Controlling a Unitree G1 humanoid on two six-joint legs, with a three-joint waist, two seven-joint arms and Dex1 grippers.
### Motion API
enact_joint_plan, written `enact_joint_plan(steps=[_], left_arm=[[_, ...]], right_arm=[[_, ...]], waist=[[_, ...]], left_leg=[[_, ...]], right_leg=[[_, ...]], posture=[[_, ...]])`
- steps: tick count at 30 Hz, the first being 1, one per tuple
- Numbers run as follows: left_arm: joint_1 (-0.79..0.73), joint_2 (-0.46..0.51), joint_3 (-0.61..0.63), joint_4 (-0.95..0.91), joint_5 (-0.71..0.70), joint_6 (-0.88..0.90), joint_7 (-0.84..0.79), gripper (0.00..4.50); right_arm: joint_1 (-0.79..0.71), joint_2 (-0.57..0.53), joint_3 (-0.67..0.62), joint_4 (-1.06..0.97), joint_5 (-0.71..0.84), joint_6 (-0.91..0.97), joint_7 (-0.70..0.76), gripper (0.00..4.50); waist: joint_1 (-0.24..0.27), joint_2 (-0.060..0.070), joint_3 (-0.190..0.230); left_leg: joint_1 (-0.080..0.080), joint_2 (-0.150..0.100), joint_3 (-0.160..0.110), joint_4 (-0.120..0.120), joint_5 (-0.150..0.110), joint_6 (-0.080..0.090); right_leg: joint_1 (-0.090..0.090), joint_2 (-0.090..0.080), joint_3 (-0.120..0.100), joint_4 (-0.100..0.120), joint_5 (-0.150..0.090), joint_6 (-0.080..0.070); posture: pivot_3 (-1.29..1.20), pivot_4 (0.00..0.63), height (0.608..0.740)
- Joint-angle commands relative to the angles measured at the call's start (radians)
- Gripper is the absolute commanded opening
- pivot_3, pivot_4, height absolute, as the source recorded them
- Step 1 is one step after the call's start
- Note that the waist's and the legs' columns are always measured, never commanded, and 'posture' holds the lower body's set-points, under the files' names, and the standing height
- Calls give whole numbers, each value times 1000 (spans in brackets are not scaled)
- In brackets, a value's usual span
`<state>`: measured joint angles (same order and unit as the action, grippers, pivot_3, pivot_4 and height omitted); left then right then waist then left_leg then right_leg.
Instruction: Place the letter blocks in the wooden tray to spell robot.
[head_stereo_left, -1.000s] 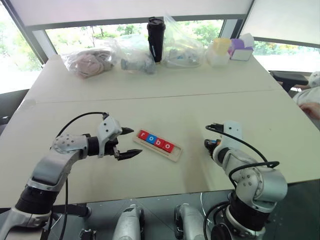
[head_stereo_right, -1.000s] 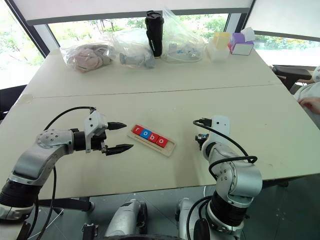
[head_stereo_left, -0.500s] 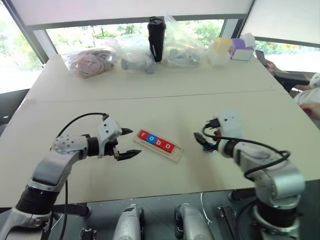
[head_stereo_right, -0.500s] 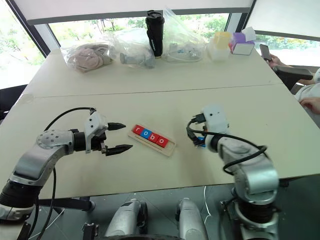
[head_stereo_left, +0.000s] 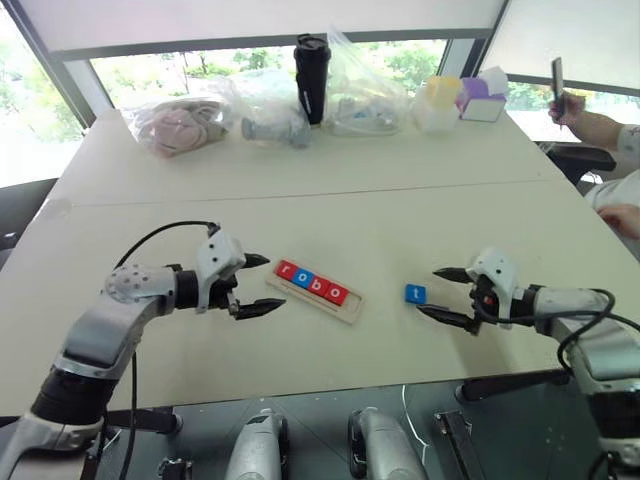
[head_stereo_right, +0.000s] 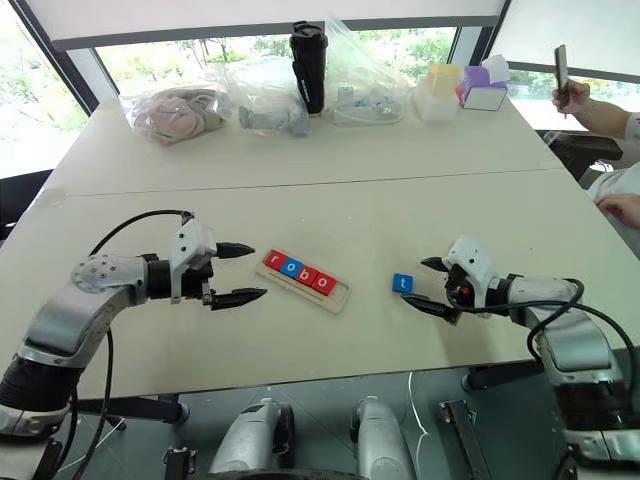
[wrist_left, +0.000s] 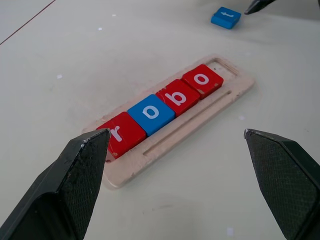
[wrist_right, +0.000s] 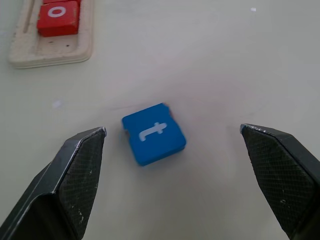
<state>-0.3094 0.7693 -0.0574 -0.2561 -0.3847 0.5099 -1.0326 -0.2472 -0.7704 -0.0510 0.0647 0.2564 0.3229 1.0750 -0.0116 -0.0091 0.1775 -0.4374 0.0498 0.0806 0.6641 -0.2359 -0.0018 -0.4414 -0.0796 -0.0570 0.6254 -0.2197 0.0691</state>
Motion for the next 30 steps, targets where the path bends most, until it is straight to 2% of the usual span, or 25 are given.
enact_joint_plan(steps=[1,8,17,20,24,25,30], left_arm=[[12,50,50,-57,-40,21,-36,4500],[39,120,64,-94,-75,23,-101,4500],[22,107,29,-86,-62,4,-107,4500],[12,98,13,-74,-49,-9,-111,4500],[1,92,1,-64,-40,-20,-118,4500],[0,91,-2,-62,-37,-22,-119,4500],[7,90,-6,-55,-29,-33,-121,4500]], right_arm=[[-29,-3,26,47,-12,-67,42,4466],[-46,-10,51,102,-21,-107,74,4466],[-30,-18,35,109,-12,-110,76,4466],[-31,-14,37,111,-11,-108,75,3608],[-32,-11,40,101,-5,-98,77,1423],[-32,-12,39,98,-3,-95,77,1128],[-28,-13,22,25,18,-54,54,1131]], waist=[[1,0,0],[4,0,0],[3,0,0],[3,0,0],[2,0,0],[2,0,0],[2,0,0]], left_leg=[[0,0,0,0,0,0],[0,0,1,1,0,0],[0,0,1,2,0,0],[0,0,1,2,0,0],[0,0,1,2,0,0],[0,0,1,2,0,0],[0,0,2,2,0,0]], right_leg=[[0,0,0,0,0,0],[1,-1,0,0,0,1],[0,-1,0,2,0,1],[0,-1,0,2,0,1],[0,-1,0,3,0,1],[0,-1,0,3,0,1],[0,-1,0,3,0,1]], posture=[[0,150,740],[0,150,740],[0,150,740],[0,150,740],[0,150,740],[0,150,740],[0,150,740]])
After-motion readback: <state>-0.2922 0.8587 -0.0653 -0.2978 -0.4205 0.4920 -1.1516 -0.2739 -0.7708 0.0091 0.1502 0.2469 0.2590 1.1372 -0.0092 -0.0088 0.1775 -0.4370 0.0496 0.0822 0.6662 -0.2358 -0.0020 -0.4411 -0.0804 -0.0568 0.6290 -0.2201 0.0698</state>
